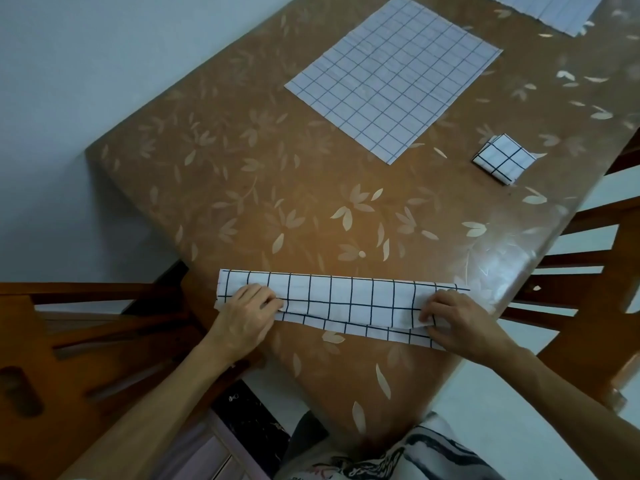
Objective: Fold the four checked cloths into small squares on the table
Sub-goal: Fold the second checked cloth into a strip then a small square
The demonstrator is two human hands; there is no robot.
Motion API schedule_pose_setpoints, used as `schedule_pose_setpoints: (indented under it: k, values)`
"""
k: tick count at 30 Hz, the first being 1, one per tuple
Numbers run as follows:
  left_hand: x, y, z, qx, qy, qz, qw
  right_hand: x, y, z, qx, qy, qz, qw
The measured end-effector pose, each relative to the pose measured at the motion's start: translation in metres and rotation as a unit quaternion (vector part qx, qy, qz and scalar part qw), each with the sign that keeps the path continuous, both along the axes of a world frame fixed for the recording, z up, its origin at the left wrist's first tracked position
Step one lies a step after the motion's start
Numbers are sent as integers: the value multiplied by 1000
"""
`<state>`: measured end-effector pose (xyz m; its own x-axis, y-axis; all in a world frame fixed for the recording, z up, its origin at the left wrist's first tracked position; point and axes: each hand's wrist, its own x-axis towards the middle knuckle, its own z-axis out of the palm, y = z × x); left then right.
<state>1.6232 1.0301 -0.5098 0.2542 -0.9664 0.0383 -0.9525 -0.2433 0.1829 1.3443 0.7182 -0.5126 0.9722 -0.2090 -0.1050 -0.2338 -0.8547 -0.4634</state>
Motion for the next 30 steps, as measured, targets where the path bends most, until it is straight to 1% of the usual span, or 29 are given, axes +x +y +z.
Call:
schedule_pose_setpoints:
  k: [3,9,11,12,14,15,16,18,20,23,25,26,28,30]
  values:
    - [-3,1,0,12,18,3,1000,-1,0,3,13,20,3,1000]
    - [-3,-2,3,15,49,45,998,-2,-1,9,53,73,17,996]
    - [-2,-9,5,9,41,63,997,1,2,13,45,56,4,997]
    - [-1,-15,6,10,30,66,997,3,2,14,33,22,-13,999]
    - [2,-30,8,35,24,62,997,12,2,13,-7,-40,-50,998]
    - [4,-37,10,56,36,53,996,18,0,14,-26,-37,-62,997]
    - [6,-43,11,77,56,43,995,24,-2,12,-34,-6,-61,998]
    - [13,-53,12,111,90,40,989,37,-5,11,-31,93,-45,994]
    - [19,-64,16,148,84,43,985,50,-6,11,-29,151,-36,987]
    - [23,-76,23,202,95,57,973,67,-8,18,-10,175,-23,984]
    - [24,-80,29,214,104,53,970,72,-8,23,14,151,-7,988]
    - [24,-81,32,193,110,50,974,74,-10,24,14,116,-3,993]
    - [29,-80,37,88,105,46,989,77,-16,30,-26,34,-15,999]
    - [34,-79,43,-8,63,67,996,81,-22,34,-78,-43,-48,995]
